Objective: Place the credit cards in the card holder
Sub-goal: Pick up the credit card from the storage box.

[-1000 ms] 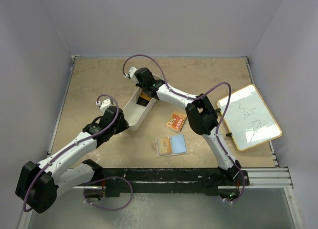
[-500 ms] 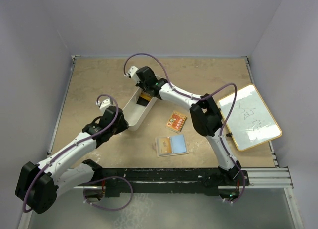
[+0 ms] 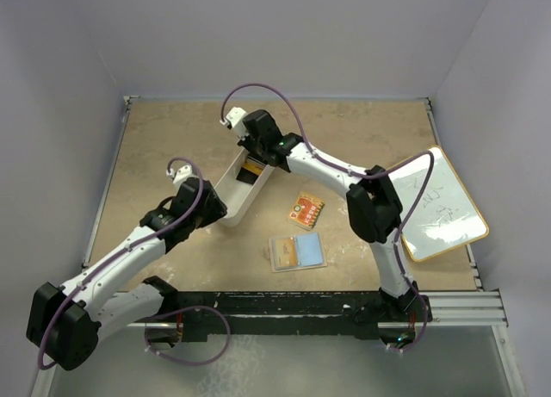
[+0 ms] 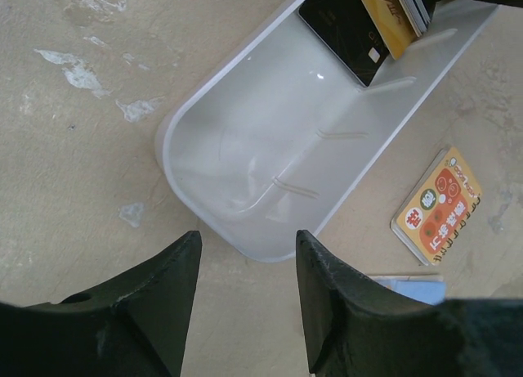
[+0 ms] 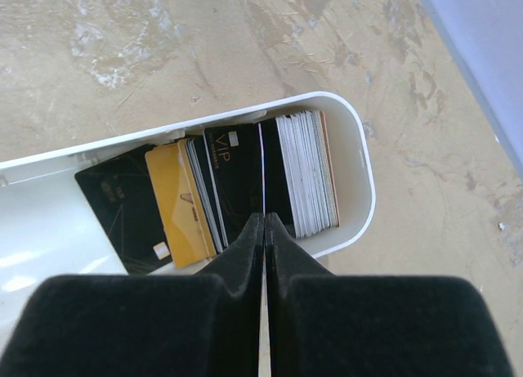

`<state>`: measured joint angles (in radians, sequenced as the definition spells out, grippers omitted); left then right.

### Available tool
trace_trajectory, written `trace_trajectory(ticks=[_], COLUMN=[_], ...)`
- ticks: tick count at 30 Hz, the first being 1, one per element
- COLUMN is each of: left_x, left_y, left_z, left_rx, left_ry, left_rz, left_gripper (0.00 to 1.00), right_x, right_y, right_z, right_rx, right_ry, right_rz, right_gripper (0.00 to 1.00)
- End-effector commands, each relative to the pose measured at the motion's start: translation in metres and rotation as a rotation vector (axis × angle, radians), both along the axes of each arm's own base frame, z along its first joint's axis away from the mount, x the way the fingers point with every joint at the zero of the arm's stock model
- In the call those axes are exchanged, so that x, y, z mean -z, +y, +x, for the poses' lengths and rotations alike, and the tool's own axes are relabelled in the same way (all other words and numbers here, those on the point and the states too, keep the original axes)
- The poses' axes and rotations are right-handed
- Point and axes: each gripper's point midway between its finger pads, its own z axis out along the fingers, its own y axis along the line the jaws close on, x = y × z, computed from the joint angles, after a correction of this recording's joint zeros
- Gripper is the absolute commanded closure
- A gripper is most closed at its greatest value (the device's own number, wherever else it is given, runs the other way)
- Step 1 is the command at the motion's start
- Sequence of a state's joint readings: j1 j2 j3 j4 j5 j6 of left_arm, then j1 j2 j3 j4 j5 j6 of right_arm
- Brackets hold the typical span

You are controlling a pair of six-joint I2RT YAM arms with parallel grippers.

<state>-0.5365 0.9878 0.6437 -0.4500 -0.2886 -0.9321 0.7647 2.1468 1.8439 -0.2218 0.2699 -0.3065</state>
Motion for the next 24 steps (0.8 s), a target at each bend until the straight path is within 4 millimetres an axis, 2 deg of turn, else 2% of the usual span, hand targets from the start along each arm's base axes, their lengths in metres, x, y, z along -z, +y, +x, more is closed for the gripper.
trace_trajectory(ticks=[1, 4, 11, 15, 19, 24], left_x=[-0.037, -0.044, -0.072, -0.088, -0.095, -0.101], left_y=[-0.013, -0.019, -0.052, -0.064, -0.077, -0.104], left_z=[0.014, 0.014, 0.011, 0.011, 0.008, -0.006], left_rx=[0.012, 0.027, 0.129, 0.155, 0.198, 0.313], left_ry=[-0.086, -0.105, -0.168, -0.204, -0.207, -0.193], left_rz=[-0.083, -0.124, -0.315, -0.41, -0.489, -0.653], left_gripper=[0.5, 0.43, 0.4, 0.41, 0.41, 0.41], right_x=[-0.049, -0.055, -0.063, -0.07, -0.079, -0.072], right_y=[0.002, 0.008, 0.008, 0.0, -0.01, -0.027], right_z=[-0.01, -0.027, -0.065, -0.095, -0.127, -0.167], right_rx=[0.019, -0.005, 0.036, 0.076, 0.097, 0.144], right_ry=[-0.011, 0.055, 0.198, 0.281, 0.356, 0.452], right_rz=[0.152, 0.229, 0.421, 0.543, 0.661, 0.798], right_gripper=[1.0, 1.0, 1.0, 1.0, 1.0, 1.0])
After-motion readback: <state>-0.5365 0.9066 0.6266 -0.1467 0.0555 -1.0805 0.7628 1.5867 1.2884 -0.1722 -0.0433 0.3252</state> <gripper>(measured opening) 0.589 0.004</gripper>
